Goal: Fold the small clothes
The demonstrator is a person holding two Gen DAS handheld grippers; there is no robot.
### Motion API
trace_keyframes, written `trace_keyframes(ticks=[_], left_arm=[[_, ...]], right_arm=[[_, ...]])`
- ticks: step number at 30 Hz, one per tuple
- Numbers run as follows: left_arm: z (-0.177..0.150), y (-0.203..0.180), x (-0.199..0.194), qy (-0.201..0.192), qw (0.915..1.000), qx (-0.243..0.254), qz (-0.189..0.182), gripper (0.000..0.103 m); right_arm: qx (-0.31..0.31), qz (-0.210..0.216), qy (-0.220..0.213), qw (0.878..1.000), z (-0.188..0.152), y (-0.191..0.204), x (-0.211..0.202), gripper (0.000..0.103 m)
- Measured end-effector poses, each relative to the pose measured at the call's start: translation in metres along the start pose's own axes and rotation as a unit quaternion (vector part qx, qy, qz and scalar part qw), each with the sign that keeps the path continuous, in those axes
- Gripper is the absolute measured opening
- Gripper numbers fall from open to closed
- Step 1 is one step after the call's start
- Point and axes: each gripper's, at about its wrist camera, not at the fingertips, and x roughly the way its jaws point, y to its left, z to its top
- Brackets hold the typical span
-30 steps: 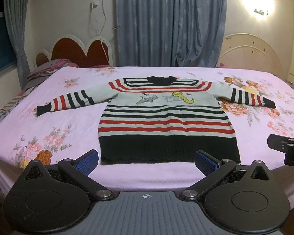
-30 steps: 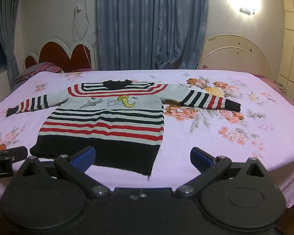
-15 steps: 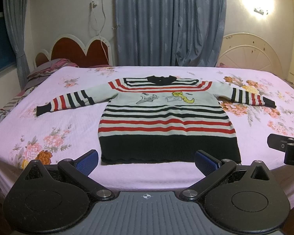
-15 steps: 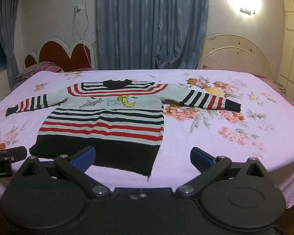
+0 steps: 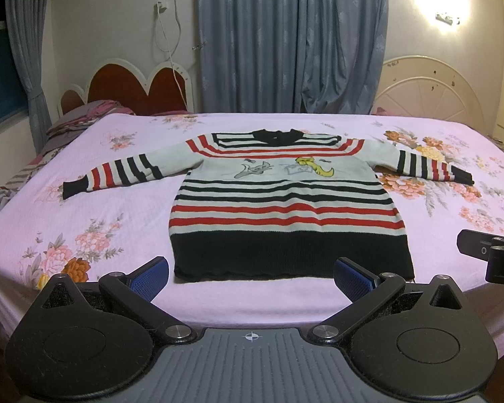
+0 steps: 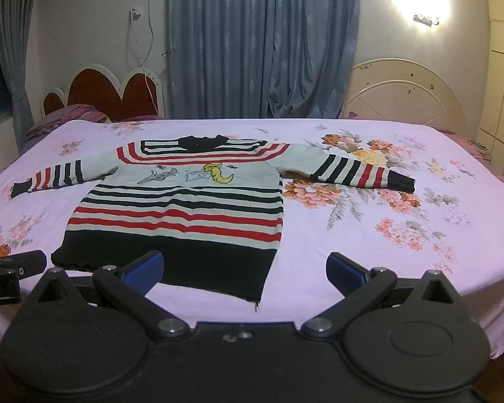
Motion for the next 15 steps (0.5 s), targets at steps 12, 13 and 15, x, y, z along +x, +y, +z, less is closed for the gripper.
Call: trace_keyframes(ticks=[12, 13, 15], left_arm=[[-0.002, 0.001, 0.005, 0.003, 1.0, 0.003, 0.0, 0.103], [-0.001, 0.002, 0.008, 0.003, 1.0, 0.005, -0.003, 0.103], [0.004, 0.003, 0.015, 0.0, 0.9999, 0.007, -0.015, 0.103]], right_arm=[[0.002, 0.001, 0.002, 1.0, -0.001, -0.001, 0.008, 0.102], [0.002, 0.0, 0.003, 1.0, -0.001, -0.001, 0.009, 0.102], [0.006, -0.004, 0.004, 1.0, 0.001, -0.004, 0.016, 0.102]])
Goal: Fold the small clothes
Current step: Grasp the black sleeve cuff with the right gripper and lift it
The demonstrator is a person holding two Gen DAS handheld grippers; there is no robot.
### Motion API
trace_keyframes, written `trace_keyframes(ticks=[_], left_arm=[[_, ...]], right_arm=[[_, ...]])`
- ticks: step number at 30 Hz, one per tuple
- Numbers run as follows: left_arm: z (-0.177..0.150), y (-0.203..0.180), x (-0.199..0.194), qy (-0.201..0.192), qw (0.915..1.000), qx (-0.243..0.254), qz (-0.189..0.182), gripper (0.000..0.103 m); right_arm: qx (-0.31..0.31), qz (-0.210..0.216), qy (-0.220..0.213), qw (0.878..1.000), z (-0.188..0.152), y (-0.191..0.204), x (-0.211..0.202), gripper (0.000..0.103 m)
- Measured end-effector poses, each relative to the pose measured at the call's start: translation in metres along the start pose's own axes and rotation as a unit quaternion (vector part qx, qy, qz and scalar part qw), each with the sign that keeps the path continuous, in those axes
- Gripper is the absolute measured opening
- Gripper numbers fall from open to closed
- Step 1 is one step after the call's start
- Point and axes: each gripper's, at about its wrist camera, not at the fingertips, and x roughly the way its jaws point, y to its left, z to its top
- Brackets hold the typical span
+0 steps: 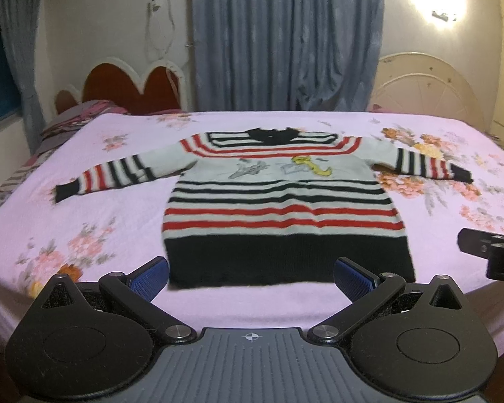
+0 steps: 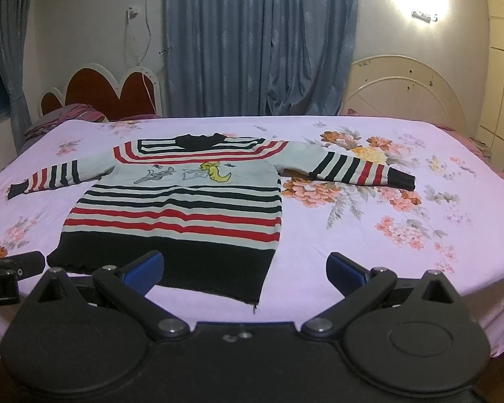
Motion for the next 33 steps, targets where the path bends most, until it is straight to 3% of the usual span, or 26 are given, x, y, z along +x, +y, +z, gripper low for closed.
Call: trace_keyframes(ticks=[8, 16, 19, 21, 28, 30, 33], left_arm=[[0.036, 0.004, 0.044, -0.019, 0.9996, -0.001, -0.022, 0.103], [0.07, -0.003, 0.105, -0.035, 0.9992, 0.018, -0.009, 0.103], [0.089, -0.001, 0.126, -0.033, 0.9988, 0.014, -0.032, 0.103], [0.1, 0.0, 0.143, -0.021, 0.9978, 0.013, -0.061, 0.103], [0.118, -0.031, 0.198, -0.005, 0.9964, 0.019, -0.082, 0.103], [0.121, -0.042, 0.214, -0.002, 0.9962, 0.008, -0.087, 0.103], [0.126, -0.059, 0.241, 0.007, 0.9965, 0.002, -0.084, 0.103]], right_arm=[[0.029, -0.023, -0.006, 0.999, 0.022, -0.018, 0.037, 0.102], [0.068, -0.056, -0.008, 0.996, 0.048, -0.026, 0.092, 0.102], [0.089, -0.059, -0.017, 0.994, 0.059, -0.031, 0.109, 0.102], [0.106, -0.064, -0.02, 0.992, 0.066, -0.037, 0.119, 0.097], [0.148, -0.095, -0.027, 0.984, 0.083, -0.084, 0.153, 0.072], [0.163, -0.102, -0.025, 0.981, 0.085, -0.107, 0.168, 0.058], [0.202, -0.109, -0.015, 0.973, 0.088, -0.15, 0.2, 0.044]])
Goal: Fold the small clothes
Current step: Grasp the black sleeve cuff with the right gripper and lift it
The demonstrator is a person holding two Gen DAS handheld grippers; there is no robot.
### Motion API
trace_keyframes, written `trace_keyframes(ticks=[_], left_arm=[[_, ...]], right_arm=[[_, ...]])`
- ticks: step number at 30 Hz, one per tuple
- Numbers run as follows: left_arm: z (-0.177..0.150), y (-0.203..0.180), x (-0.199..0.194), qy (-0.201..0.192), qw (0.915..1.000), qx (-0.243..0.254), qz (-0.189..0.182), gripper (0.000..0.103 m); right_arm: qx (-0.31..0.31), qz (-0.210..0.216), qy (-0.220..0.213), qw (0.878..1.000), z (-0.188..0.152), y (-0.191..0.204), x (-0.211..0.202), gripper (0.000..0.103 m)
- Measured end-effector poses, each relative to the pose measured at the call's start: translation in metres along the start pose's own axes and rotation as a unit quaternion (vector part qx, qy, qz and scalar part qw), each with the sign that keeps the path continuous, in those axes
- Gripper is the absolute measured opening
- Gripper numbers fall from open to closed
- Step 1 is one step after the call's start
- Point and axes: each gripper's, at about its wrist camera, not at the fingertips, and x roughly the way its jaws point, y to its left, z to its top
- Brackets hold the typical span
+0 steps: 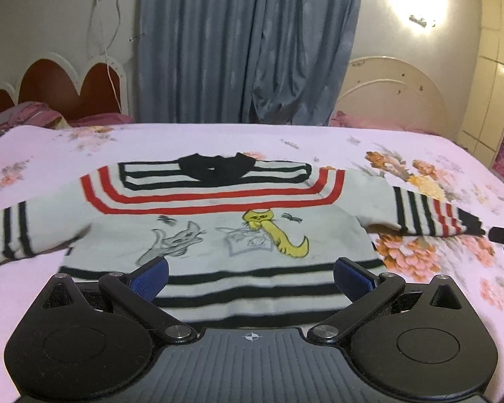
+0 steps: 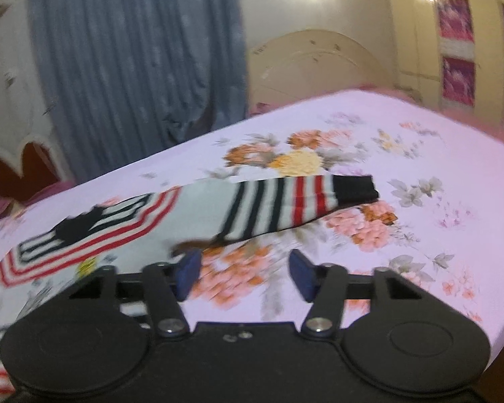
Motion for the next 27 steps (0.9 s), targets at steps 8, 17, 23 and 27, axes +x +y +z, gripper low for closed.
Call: trace_keyframes(ticks=[8, 17, 23, 27], left_arm=[[0.033, -0.047, 0.085, 0.049, 0.9982, 0.004, 0.036, 0.103], [0.043, -0.088, 0.135, 0.093, 0.9945, 0.033, 0.034, 0.103], [0.053, -0.074, 0.145, 0.089, 0.995, 0.028, 0.036, 0.103], [0.055, -0.036, 0.158, 0.101, 0.9936, 0.004, 0.05, 0.103]], right_arm=[[0.08, -0.024, 0.04, 0.996, 0.041, -0.071, 0.115, 0.037], [0.18, -0.015, 0.067, 0.981, 0.045, -0.123, 0.177, 0.037], [0.233, -0.011, 0.051, 0.971, 0.043, -0.144, 0.194, 0.024], [0.182, -0.031, 0.043, 0.982, 0.053, -0.133, 0.201, 0.007]])
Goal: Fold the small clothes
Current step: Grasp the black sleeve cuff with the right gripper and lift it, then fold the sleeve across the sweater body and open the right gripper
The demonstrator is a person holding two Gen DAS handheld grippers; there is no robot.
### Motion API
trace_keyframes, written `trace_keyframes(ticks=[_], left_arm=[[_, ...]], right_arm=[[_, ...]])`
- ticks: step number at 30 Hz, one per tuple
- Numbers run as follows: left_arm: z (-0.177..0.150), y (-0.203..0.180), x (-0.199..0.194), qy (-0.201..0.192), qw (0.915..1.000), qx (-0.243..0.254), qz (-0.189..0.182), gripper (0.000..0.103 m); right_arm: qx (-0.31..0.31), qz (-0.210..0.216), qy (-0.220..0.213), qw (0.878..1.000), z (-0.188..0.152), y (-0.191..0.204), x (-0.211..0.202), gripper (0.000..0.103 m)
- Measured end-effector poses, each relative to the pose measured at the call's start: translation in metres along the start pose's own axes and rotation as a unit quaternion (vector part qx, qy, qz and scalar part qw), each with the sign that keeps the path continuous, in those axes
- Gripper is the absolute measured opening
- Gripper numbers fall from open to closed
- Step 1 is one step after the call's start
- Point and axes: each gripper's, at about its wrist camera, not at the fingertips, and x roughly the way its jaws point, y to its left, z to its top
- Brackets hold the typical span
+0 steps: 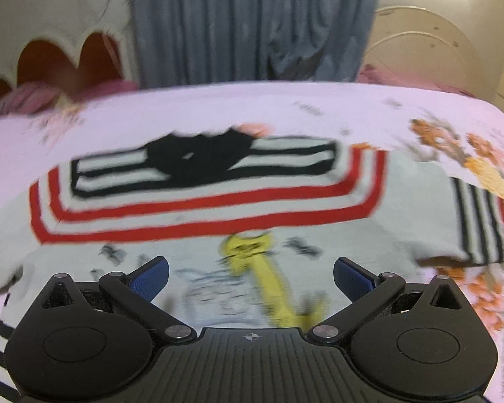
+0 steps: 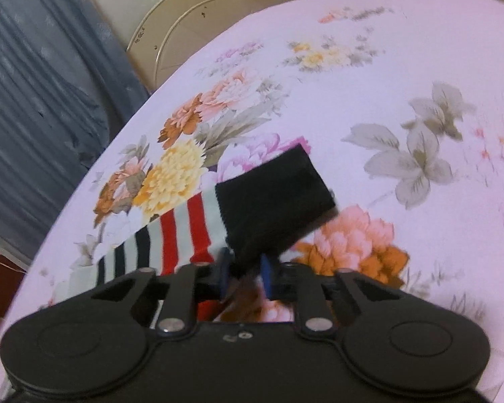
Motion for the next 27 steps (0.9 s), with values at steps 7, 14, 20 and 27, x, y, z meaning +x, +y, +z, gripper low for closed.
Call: trace_keyframes(ticks=[7, 14, 20, 27], left_arm=[[0.0, 0.083, 0.02, 0.001, 0.9985, -0.053, -0.014, 0.103], [0.005, 0.157, 0.012, -0.024, 0.9948, -0.093, -0.034, 0.103], [-0.005, 0.208, 0.012, -0.021, 0.9907, -0.126, -0.048, 0.103], [-0.011, 0.214, 0.023, -0.017, 0.9861, -0.134, -0.096, 0.103]], right_arm=[[-0.183, 0.058, -0.041, 0.981, -0.018, 0.111, -0.026, 0.007], [-0.33, 0.187, 0.003, 0.925, -0.118, 0.258, -0.046, 0.007], [-0.424, 0.25, 0.083, 0.867, -0.223, 0.333, -0.042, 0.006], [-0.466, 0.255, 0.108, 0.84, -0.28, 0.349, -0.053, 0.034]])
